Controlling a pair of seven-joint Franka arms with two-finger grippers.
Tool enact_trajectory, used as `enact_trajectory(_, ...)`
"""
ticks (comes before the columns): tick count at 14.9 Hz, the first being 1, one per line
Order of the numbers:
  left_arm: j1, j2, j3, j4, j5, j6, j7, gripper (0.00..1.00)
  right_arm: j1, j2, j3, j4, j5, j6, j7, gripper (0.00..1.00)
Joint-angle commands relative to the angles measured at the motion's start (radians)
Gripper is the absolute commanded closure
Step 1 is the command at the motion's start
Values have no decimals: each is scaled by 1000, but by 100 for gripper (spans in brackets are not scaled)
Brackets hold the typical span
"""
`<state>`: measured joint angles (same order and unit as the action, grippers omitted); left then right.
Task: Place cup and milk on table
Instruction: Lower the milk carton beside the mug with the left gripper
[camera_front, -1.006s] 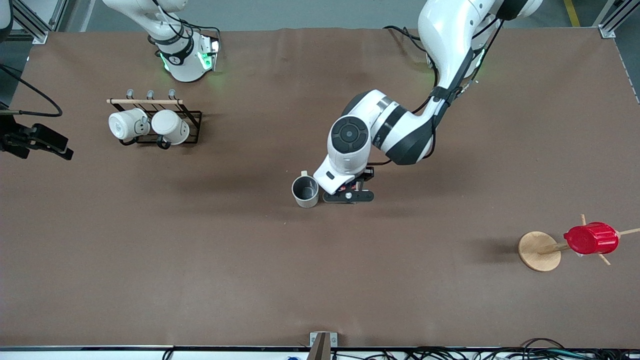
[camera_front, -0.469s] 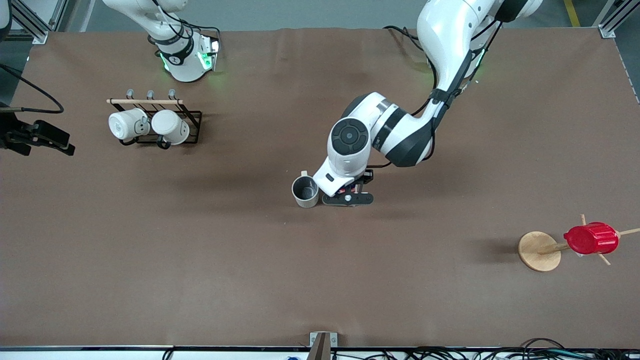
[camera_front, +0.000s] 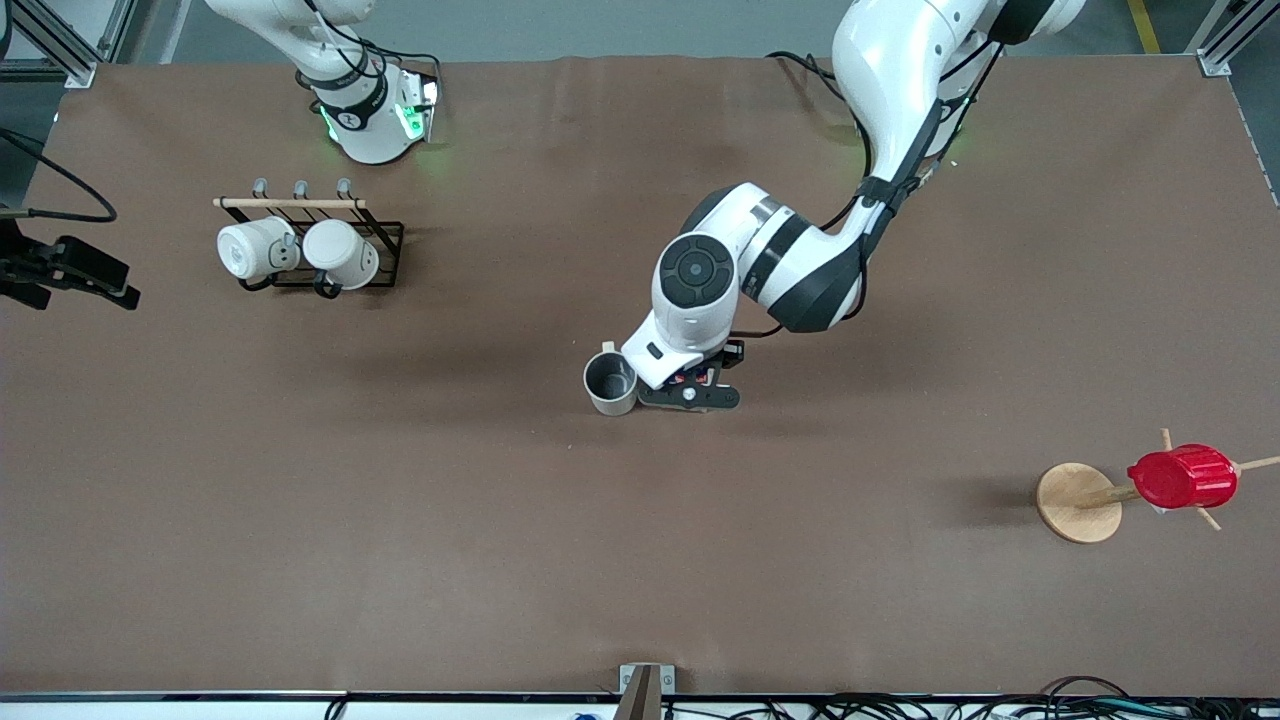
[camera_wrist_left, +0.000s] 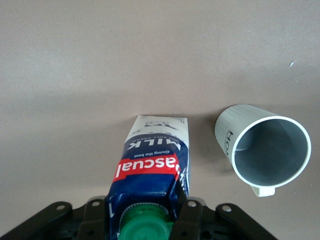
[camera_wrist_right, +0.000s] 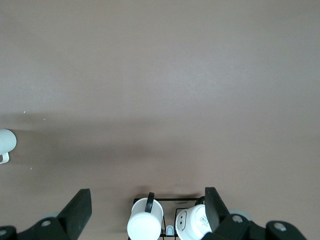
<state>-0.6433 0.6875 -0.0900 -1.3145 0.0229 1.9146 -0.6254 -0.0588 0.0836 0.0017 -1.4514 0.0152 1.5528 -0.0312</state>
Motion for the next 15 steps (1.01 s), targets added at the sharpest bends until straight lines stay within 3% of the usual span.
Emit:
enact_trajectory(1,8,6,4,21,17,0,16,0,-35,-2,15,11,-6,-14,-13,0)
enact_trajectory(8,112,-179,4,-8,19,-16,10,0,-49,1,17,11,-4,-14,-13,0)
enact_trajectory(15,283,-456,-7,-247,0,-29,82,0,-41,5,21,11,-1,-14,-12,0)
